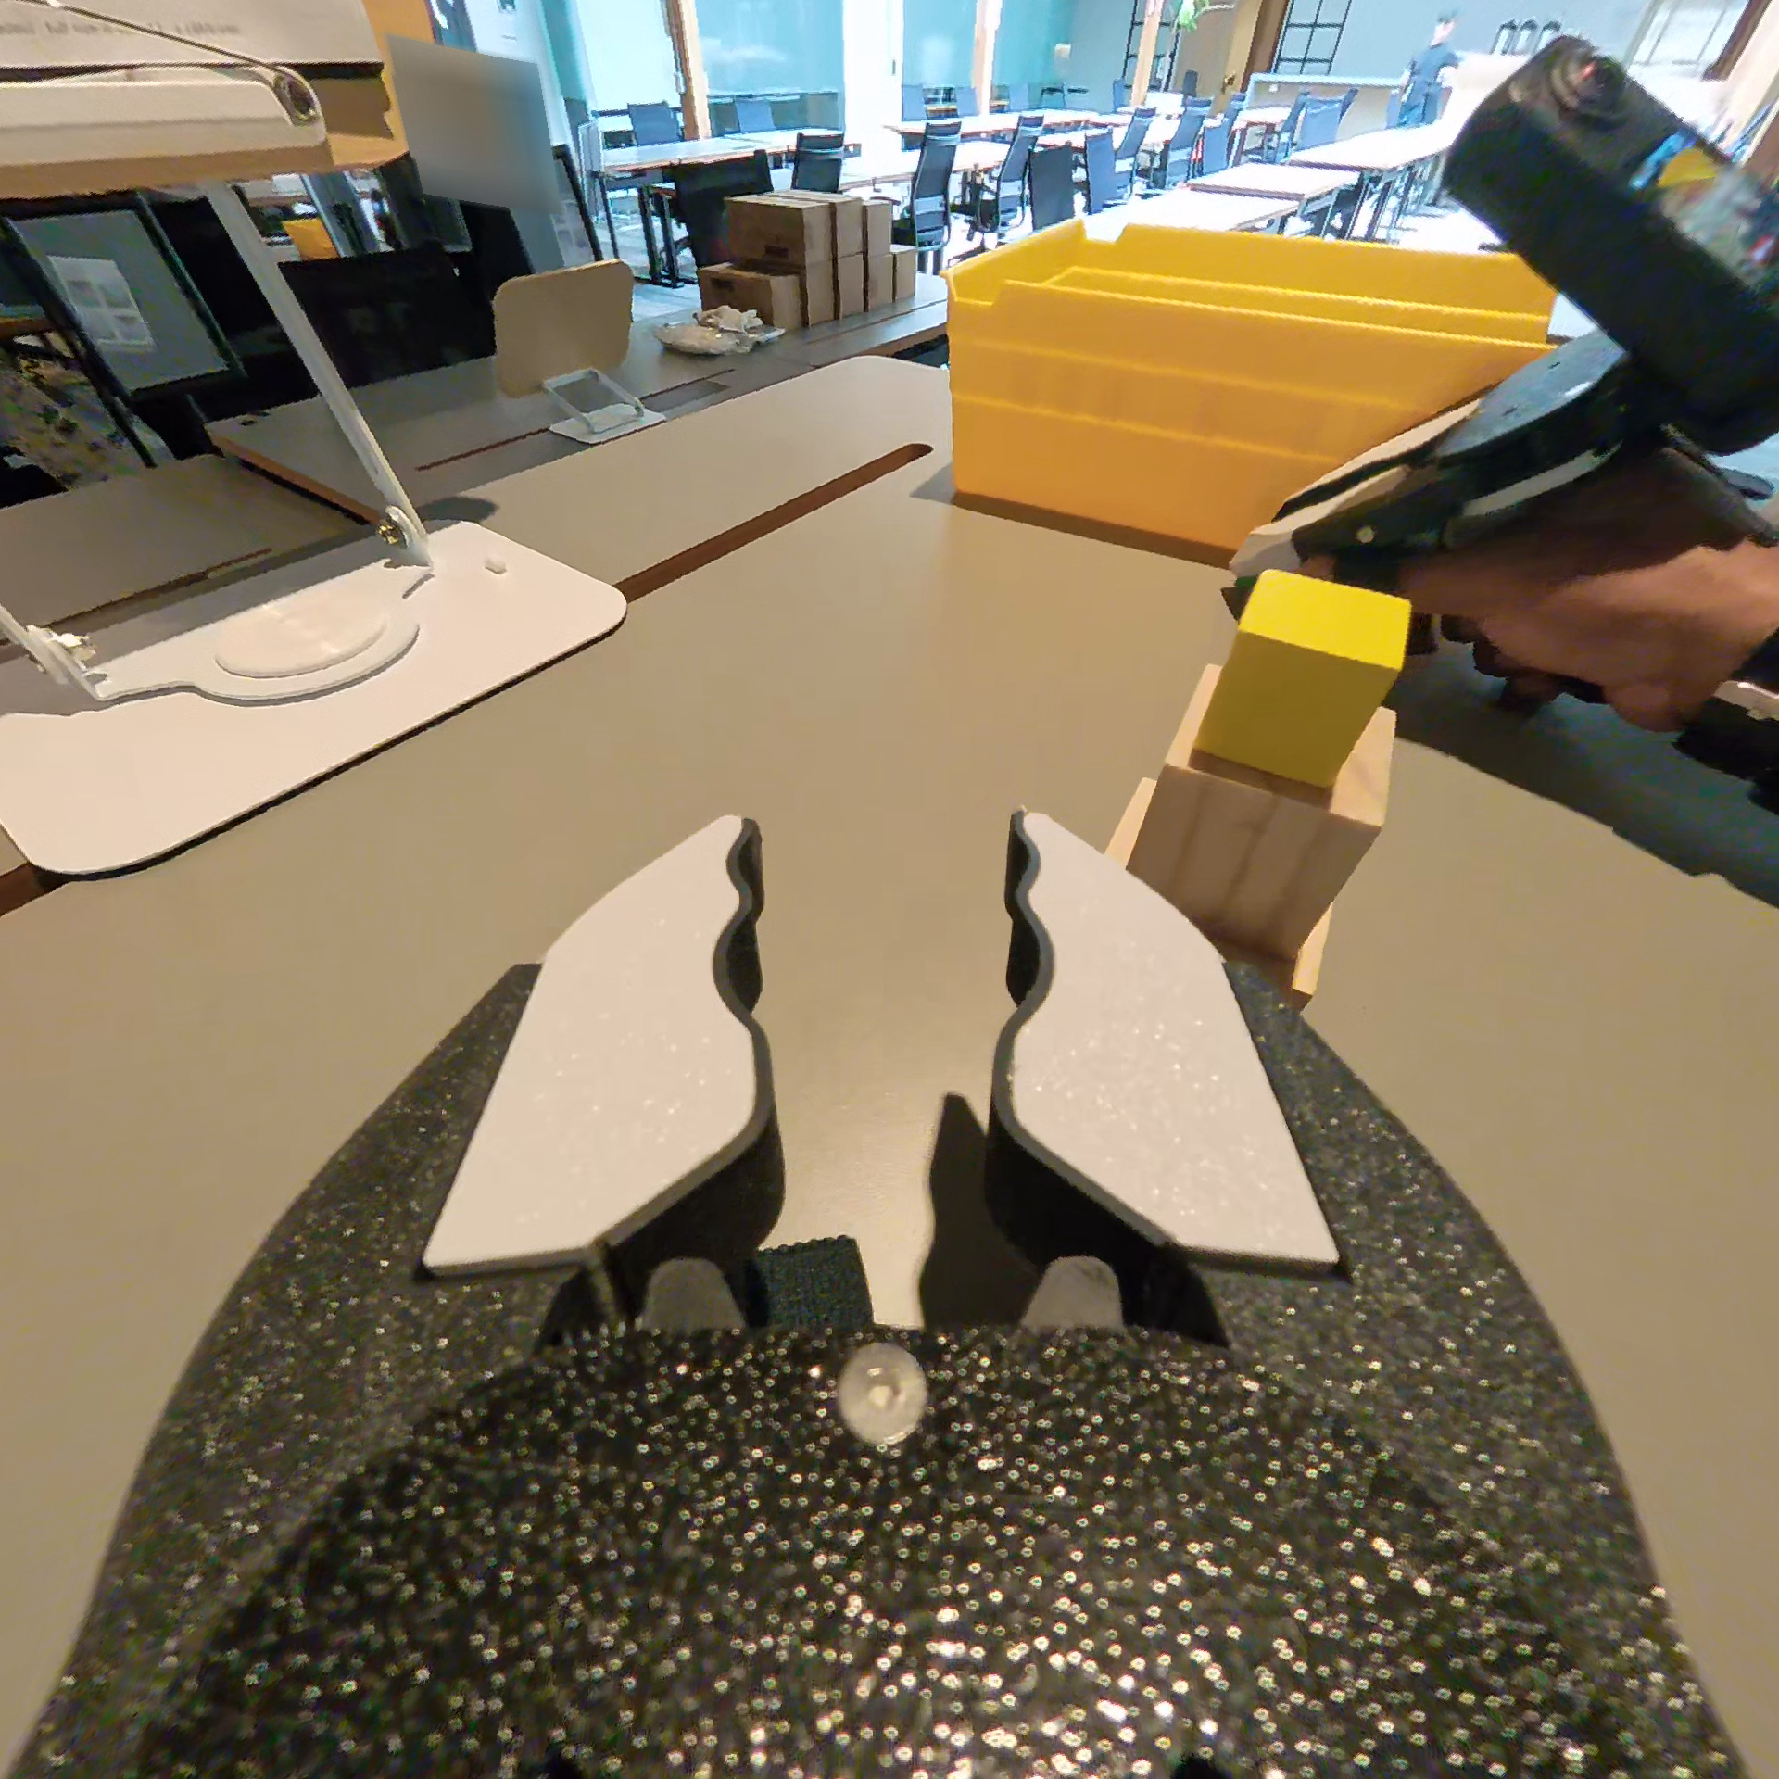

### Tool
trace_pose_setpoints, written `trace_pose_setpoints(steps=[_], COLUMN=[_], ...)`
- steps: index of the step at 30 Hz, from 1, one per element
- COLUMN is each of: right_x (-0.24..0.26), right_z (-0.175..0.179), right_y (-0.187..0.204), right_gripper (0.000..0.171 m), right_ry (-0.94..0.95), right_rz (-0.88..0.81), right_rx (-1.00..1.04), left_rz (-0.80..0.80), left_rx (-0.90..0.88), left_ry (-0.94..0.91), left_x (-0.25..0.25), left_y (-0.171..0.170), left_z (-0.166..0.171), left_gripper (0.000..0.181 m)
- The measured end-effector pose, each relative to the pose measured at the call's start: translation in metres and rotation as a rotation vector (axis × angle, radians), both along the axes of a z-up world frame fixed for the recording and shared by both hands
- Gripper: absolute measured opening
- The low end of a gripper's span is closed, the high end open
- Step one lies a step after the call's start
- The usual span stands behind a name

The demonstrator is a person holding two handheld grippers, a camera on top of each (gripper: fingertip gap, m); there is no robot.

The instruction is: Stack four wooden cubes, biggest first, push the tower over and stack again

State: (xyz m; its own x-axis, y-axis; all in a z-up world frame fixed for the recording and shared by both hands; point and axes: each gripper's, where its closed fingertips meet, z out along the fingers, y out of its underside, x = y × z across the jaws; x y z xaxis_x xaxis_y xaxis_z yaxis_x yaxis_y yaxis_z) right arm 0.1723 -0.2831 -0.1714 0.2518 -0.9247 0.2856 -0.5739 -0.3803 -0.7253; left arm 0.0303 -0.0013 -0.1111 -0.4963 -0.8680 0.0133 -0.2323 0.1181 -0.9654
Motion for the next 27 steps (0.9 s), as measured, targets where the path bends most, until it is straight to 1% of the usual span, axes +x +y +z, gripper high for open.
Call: trace_pose_setpoints(steps=[3, 5, 6, 8, 10, 13, 16, 20, 23, 25, 27], right_x=[-0.011, -0.022, -0.027, -0.036, -0.042, -0.052, -0.054, -0.047, -0.044, -0.043, -0.041], right_z=[0.001, 0.005, 0.007, 0.011, 0.02, 0.028, 0.028, 0.017, 0.003, -0.005, -0.006], right_y=[0.017, 0.035, 0.037, 0.041, 0.039, 0.039, 0.034, 0.025, 0.026, 0.029, 0.029], right_gripper=[0.018, 0.003, 0.001, 0.008, 0.021, 0.028, 0.034, 0.05, 0.054, 0.051, 0.042], right_ry=[-0.012, -0.046, -0.071, -0.129, -0.229, -0.294, -0.26, -0.112, 0.0, 0.054, 0.071], right_rz=[0.131, 0.274, 0.299, 0.329, 0.313, 0.311, 0.305, 0.265, 0.266, 0.274, 0.266], right_rx=[0.013, 0.003, -0.02, -0.083, -0.138, -0.138, -0.06, 0.102, 0.114, 0.088, 0.101], left_rz=[0.0, 0.0, -0.001, -0.001, 0.001, 0.002, 0.001, -0.001, -0.002, -0.002, -0.001], left_rx=[0.013, 0.02, 0.023, 0.029, 0.038, 0.06, 0.081, 0.104, 0.106, 0.108, 0.112], left_ry=[0.0, 0.0, 0.0, 0.001, 0.002, 0.007, 0.008, 0.008, 0.01, 0.013, 0.015], left_x=[0.0, 0.0, 0.0, 0.0, 0.0, -0.001, -0.001, -0.002, -0.002, -0.001, -0.001], left_y=[-0.001, -0.001, -0.002, -0.002, -0.003, -0.004, -0.005, -0.007, -0.007, -0.007, -0.007], left_z=[-0.001, -0.001, -0.002, -0.002, -0.003, -0.005, -0.007, -0.009, -0.01, -0.01, -0.01], left_gripper=[0.048, 0.048, 0.048, 0.048, 0.047, 0.047, 0.047, 0.047, 0.047, 0.047, 0.047])
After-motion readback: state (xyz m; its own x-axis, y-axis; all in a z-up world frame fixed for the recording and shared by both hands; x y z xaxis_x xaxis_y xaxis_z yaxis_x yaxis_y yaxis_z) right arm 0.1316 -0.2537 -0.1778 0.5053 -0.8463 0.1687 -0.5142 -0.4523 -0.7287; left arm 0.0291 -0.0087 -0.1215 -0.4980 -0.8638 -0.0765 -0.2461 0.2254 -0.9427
